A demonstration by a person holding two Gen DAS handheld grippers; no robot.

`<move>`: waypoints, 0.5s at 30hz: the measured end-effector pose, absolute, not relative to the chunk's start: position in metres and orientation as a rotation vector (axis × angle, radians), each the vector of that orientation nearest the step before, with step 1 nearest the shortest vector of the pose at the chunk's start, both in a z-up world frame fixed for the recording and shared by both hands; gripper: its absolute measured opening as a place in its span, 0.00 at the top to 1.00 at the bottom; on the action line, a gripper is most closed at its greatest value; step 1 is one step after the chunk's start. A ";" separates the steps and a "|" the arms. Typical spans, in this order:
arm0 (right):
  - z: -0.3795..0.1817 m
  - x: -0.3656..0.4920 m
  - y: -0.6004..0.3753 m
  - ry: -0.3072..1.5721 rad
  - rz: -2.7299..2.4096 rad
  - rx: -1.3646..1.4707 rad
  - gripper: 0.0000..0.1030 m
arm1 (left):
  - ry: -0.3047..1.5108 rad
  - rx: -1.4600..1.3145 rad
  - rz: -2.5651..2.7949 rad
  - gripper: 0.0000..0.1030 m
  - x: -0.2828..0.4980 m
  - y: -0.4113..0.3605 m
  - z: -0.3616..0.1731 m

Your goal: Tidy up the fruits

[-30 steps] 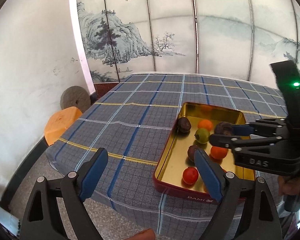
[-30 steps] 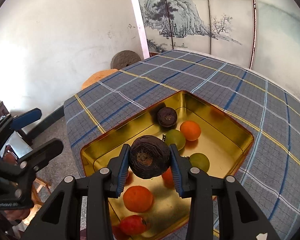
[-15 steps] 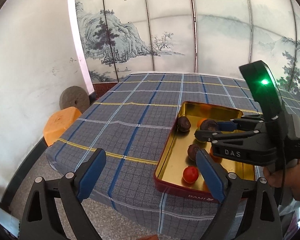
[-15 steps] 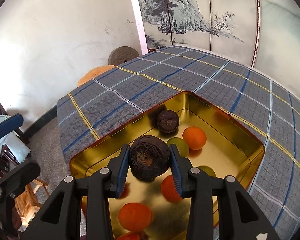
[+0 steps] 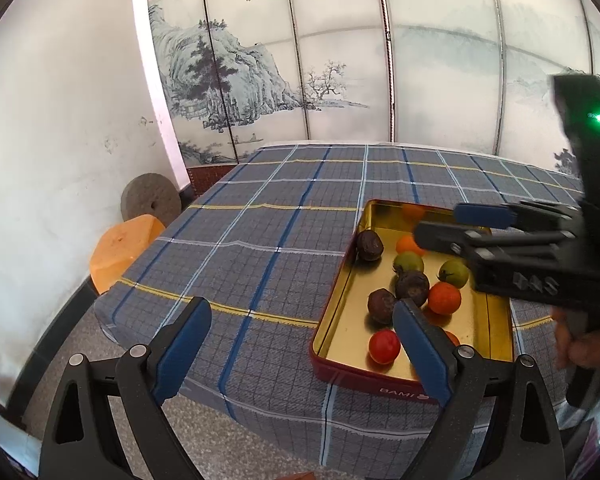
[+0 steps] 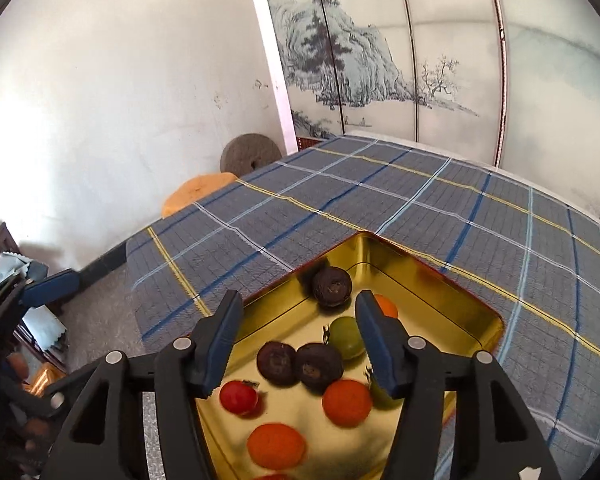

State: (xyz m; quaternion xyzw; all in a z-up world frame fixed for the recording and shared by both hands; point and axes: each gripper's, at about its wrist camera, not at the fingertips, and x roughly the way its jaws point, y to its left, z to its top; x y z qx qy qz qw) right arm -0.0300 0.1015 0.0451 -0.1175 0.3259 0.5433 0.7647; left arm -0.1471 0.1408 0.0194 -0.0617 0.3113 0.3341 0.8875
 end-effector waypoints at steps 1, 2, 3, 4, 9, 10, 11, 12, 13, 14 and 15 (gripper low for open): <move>0.047 -0.033 0.097 0.698 1.181 -0.255 0.42 | 0.644 -0.129 0.693 0.10 -0.147 0.141 0.019; 0.049 -0.038 0.090 0.678 1.175 -0.259 0.40 | 0.642 -0.131 0.692 0.10 -0.147 0.141 0.020; 0.051 -0.044 0.084 0.659 1.166 -0.262 0.39 | 0.642 -0.130 0.692 0.10 -0.147 0.141 0.020; 0.052 -0.047 0.079 0.646 1.163 -0.262 0.39 | 0.641 -0.130 0.692 0.10 -0.147 0.140 0.020; 0.060 -0.066 0.051 0.579 1.140 -0.280 0.35 | 0.632 -0.123 0.688 0.08 -0.149 0.134 0.026; 0.062 -0.069 0.046 0.566 1.135 -0.284 0.34 | 0.627 -0.122 0.685 0.07 -0.150 0.133 0.028; 0.064 -0.072 0.039 0.554 1.130 -0.284 0.34 | 0.623 -0.121 0.683 0.07 -0.150 0.131 0.029; 0.065 -0.074 0.035 0.548 1.129 -0.283 0.34 | 0.618 -0.121 0.679 0.06 -0.150 0.130 0.031; 0.067 -0.076 0.030 0.544 1.127 -0.284 0.34 | 0.616 -0.121 0.675 0.06 -0.150 0.128 0.033; 0.068 -0.079 0.026 0.538 1.122 -0.287 0.34 | 0.614 -0.119 0.671 0.05 -0.150 0.126 0.034; 0.069 -0.080 0.023 0.532 1.117 -0.290 0.34 | 0.610 -0.115 0.667 0.05 -0.150 0.124 0.036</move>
